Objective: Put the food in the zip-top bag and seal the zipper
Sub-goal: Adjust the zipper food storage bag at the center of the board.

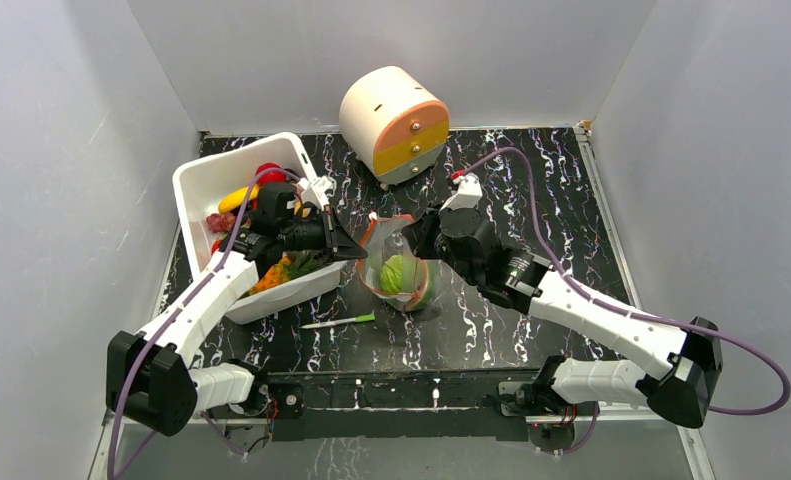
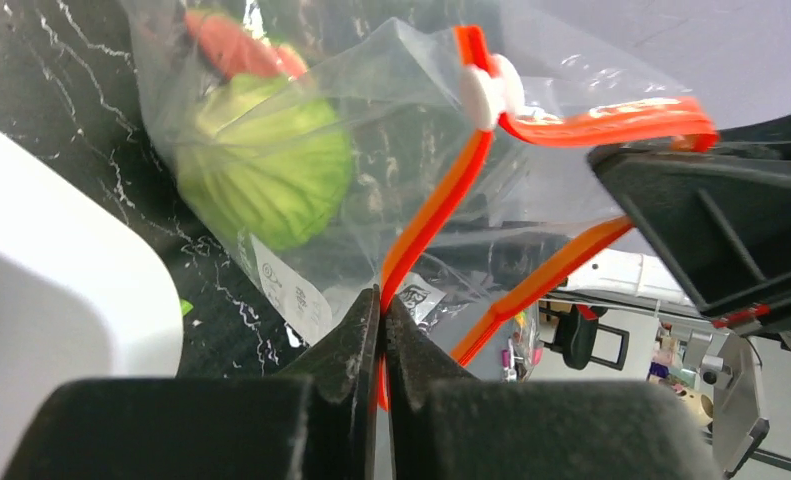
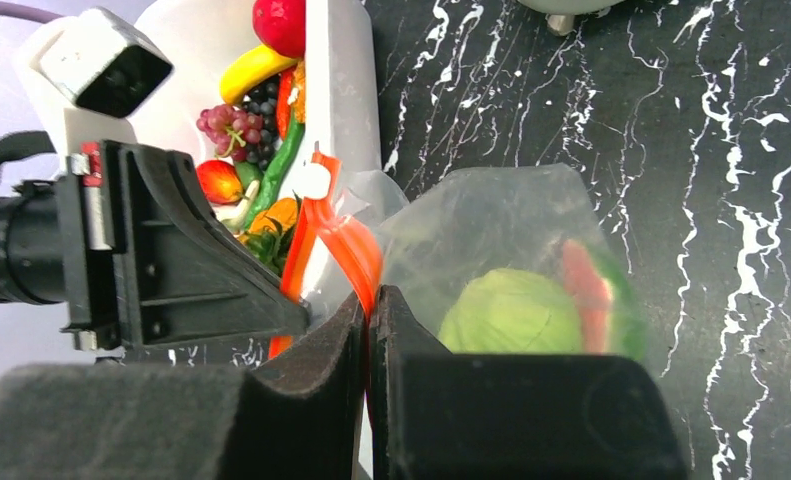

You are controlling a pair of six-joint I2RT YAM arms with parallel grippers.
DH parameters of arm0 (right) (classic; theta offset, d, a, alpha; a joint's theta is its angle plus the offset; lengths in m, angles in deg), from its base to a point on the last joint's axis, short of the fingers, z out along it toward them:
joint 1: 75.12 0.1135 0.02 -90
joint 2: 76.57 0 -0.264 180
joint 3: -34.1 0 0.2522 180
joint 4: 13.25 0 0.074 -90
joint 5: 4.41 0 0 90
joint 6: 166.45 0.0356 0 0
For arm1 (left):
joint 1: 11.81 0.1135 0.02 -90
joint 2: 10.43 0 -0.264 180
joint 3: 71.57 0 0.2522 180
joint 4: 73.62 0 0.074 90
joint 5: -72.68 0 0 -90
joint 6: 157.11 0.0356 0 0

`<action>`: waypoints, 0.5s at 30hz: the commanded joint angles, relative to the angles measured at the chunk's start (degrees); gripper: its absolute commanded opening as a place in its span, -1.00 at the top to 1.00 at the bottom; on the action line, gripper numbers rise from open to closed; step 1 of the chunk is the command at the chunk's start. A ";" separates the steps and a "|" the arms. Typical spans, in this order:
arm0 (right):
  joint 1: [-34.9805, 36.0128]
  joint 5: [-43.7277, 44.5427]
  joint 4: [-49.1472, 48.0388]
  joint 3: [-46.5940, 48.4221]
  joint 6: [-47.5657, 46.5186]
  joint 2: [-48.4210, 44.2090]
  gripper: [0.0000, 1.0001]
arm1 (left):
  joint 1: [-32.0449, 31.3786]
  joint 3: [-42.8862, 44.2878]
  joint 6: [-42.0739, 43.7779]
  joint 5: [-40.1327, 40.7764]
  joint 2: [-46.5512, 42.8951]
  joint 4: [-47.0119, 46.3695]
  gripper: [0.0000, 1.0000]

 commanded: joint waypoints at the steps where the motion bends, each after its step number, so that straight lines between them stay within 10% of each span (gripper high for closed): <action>1: 0.20 2.37 1.04 0.29 -0.83 -3.33 0.82 | -0.30 1.08 -2.06 -1.67 -2.15 -4.69 1.00; 7: 0.19 3.60 8.46 0.36 -1.18 -4.69 0.45 | -0.32 0.64 -5.38 -3.22 -1.61 -7.41 1.00; 15: 0.18 7.29 10.92 1.25 -2.26 -6.64 1.00 | -0.30 1.46 -7.59 -2.22 -3.14 -9.80 1.00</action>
